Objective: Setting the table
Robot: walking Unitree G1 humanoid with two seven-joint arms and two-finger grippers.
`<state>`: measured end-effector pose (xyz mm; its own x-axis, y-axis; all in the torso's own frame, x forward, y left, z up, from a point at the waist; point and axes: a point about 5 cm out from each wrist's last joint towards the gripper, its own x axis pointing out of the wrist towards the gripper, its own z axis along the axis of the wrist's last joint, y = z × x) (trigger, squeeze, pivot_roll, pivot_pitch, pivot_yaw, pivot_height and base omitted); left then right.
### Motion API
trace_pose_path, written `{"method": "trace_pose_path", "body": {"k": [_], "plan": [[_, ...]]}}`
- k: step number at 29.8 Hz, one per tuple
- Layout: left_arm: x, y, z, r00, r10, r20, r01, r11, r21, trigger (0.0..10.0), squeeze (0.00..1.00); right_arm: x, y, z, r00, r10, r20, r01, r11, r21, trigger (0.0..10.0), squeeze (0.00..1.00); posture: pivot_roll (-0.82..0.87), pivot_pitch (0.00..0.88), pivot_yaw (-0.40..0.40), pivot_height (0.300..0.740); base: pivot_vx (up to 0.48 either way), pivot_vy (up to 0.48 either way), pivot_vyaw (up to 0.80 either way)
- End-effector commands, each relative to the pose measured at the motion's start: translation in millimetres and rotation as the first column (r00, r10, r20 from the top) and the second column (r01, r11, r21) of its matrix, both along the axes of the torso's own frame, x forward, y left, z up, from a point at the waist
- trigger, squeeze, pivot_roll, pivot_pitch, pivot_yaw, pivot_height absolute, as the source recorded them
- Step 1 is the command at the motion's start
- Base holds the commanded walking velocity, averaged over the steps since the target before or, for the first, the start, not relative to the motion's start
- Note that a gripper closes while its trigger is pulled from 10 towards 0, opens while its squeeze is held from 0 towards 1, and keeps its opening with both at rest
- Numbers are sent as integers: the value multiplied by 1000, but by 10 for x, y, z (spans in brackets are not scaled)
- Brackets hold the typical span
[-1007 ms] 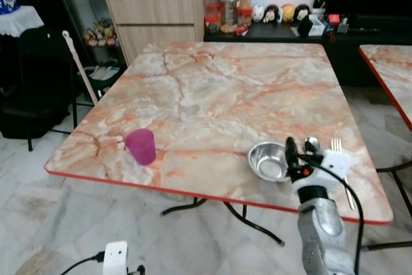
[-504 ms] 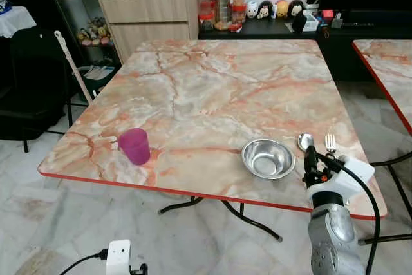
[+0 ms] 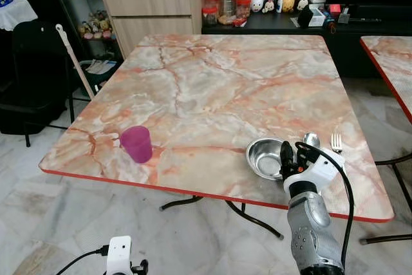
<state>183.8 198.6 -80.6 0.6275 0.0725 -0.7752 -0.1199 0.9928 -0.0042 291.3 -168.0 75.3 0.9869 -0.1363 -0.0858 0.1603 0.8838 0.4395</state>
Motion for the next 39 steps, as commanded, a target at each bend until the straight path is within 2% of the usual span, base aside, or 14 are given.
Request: {"method": "trace_pose_path", "body": {"k": [1,10,15,39], "plan": [[-1,76,14,1000,25,9,-25,1000,13,10000,0,-1,5,57,999,-22,32,22,1000,14,10000,0,22,23,61,740,0,0,0],[5,71,17,1000,17,12,-18,1000,10,10000,0,-87,-94,8,998,-65,18,65,998,6,10000,0,14,30,64,740,0,0,0],[9,65,17,1000,10,11,-10,1000,8,10000,0,-110,-90,-35,997,-76,-2,77,997,8,10000,0,15,30,66,740,0,0,0],[1,63,12,1000,8,5,-8,1000,13,10000,0,-43,-38,-77,997,-68,-41,70,995,65,10000,0,27,27,61,740,0,0,0]]}}
